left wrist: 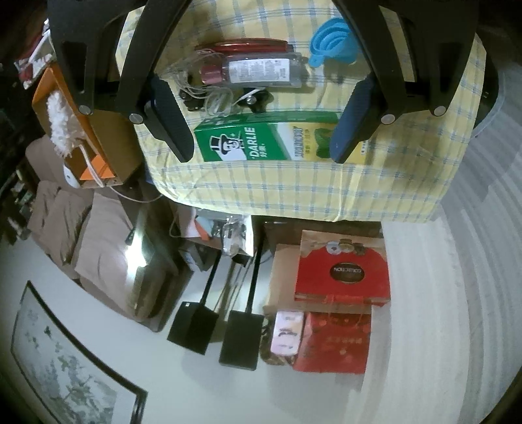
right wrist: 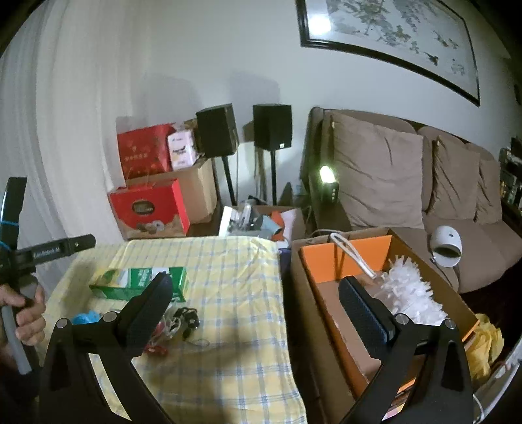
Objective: Organize objects
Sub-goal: 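Move both open grippers over the checked tablecloth toward the blue funnel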
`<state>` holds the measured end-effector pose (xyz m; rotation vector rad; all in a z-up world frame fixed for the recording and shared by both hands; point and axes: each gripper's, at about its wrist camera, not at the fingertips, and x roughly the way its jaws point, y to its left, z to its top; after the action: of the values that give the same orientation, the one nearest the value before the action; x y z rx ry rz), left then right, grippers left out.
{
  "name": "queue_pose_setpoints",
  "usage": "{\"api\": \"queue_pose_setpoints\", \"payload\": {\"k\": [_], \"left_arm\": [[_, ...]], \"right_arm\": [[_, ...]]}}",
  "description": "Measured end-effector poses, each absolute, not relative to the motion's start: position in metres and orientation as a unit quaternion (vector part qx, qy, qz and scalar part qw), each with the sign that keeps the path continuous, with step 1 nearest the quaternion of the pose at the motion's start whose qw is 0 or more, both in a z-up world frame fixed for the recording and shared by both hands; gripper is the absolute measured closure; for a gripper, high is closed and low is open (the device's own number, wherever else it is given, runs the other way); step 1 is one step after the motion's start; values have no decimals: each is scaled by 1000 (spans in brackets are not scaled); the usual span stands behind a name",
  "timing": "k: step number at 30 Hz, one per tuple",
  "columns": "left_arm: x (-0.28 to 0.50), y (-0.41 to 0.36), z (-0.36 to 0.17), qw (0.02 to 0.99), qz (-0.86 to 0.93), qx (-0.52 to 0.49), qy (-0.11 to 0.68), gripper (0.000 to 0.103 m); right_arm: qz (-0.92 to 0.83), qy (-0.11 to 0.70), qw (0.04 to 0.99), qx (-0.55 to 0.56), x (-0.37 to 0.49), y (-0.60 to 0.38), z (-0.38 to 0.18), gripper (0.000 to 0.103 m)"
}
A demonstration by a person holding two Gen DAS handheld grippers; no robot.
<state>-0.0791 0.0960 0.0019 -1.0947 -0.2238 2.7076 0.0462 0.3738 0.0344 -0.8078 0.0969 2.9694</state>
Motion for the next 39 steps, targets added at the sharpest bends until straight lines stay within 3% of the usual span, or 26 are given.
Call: {"api": "queue_pose_setpoints", "payload": {"k": [18,34,39], "left_arm": [[-103,71,-32,72,910,-401,-71,19],[-118,9,-52,49,901,-411,-129,19],[-114,8,-52,45,908,-403,-106,19]], "right_arm": [[946,20,15,-324,17,362,-8,1],[911,70,-12,-405,-22,350,-74,1],[902,88,-42,-420,-34,319,-88,1]]}}
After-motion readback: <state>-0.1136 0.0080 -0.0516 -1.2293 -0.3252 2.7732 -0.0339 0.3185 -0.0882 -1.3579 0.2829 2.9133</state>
